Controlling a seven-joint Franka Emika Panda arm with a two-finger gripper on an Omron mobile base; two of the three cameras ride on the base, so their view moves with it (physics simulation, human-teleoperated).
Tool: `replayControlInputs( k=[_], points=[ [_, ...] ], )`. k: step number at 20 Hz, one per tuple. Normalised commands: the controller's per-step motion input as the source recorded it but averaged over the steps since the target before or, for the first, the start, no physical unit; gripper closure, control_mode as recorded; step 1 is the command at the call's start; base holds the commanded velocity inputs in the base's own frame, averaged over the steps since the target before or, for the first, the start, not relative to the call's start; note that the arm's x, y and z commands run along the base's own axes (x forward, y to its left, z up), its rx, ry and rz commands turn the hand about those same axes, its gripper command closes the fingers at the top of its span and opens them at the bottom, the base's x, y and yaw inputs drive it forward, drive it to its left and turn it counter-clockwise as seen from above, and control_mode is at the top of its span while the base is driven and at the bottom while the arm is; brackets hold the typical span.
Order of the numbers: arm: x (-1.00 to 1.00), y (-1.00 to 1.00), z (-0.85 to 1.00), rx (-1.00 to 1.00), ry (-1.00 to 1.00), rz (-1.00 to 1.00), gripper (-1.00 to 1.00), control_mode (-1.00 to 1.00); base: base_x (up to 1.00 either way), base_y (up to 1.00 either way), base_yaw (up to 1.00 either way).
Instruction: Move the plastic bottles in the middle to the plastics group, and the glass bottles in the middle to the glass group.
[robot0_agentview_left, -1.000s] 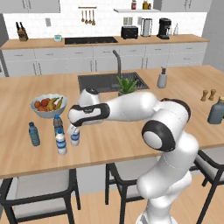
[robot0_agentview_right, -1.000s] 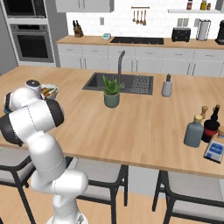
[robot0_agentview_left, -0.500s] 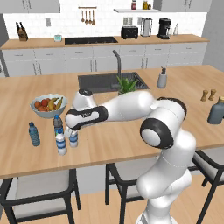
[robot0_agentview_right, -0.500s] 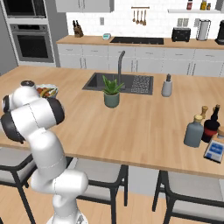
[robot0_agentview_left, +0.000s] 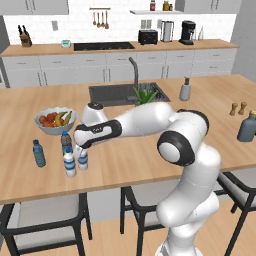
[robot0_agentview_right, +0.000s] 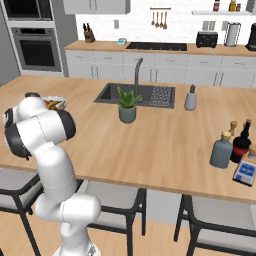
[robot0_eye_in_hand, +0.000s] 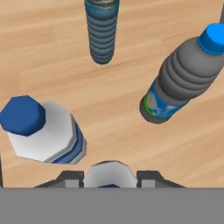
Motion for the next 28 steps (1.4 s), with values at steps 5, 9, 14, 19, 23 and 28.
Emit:
replayControlInputs(
  k=[5,9,14,19,23,28],
  points=[
    [0.02,0.0,0.02,0.0,0.0,0.01,1.0,-1.0,0.0,0.0,0.0],
    [0.02,0.0,0.12,0.0,0.0,0.01,1.0,-1.0,0.0,0.0,0.0],
    [0.0,0.0,0.0,0.0,0.0,0.0,1.0,-1.0,0.0,0.0,0.0],
    [0.0,0.0,0.0,0.0,0.0,0.0,-1.0,-1.0,0.0,0.0,0.0],
    [0.0,0.0,0.0,0.0,0.0,0.0,-1.0,-1.0,0.0,0.0,0.0],
    [0.0,0.0,0.0,0.0,0.0,0.0,-1.0,-1.0,0.0,0.0,0.0]
  ],
)
